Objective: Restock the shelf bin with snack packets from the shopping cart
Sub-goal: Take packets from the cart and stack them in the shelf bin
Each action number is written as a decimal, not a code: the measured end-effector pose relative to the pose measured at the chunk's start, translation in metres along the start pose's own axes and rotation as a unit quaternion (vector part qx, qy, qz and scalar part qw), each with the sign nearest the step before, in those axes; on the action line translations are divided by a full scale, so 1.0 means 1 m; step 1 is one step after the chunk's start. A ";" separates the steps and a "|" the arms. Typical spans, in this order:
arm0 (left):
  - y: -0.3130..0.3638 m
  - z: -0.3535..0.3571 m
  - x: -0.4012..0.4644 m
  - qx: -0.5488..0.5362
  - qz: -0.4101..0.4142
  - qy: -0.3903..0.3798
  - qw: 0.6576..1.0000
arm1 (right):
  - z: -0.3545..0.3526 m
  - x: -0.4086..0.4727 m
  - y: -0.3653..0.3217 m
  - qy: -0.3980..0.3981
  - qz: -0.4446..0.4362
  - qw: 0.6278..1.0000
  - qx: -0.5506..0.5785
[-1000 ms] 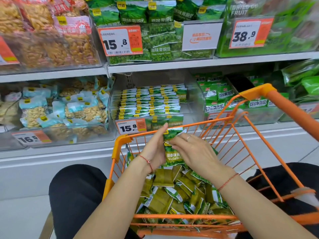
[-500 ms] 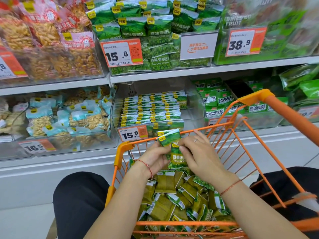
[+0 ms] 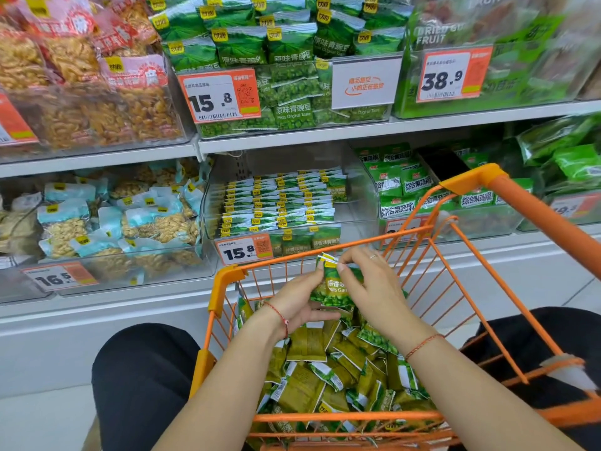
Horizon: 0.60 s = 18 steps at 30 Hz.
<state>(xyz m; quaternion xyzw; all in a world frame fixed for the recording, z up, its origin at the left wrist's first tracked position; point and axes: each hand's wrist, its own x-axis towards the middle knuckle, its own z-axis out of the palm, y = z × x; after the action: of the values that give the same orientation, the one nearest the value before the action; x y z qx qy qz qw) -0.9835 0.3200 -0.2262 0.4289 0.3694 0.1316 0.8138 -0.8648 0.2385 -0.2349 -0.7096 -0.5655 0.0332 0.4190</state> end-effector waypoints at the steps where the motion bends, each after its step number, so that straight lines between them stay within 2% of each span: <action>1: -0.001 -0.002 0.003 -0.027 -0.001 -0.018 0.999 | 0.000 0.000 0.000 0.007 0.012 1.000 0.018; 4: -0.001 -0.005 0.003 -0.036 0.008 -0.057 0.998 | -0.001 0.001 -0.002 0.028 0.051 0.996 0.062; 8: -0.010 -0.007 0.004 0.050 0.031 -0.114 0.992 | -0.001 0.001 -0.004 0.035 0.098 0.991 0.082; 14: -0.009 -0.008 0.003 0.082 0.043 -0.123 0.988 | -0.003 0.006 -0.008 0.042 0.207 0.950 0.231; 18: -0.011 -0.006 0.004 0.099 0.042 -0.127 0.986 | -0.005 0.005 -0.012 0.043 0.217 0.942 0.254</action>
<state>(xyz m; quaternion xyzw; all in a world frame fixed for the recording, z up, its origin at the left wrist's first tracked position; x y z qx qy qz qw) -0.9863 0.3185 -0.2390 0.5356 0.2559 0.0725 0.8015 -0.8696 0.2402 -0.2218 -0.6859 -0.3521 0.2356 0.5917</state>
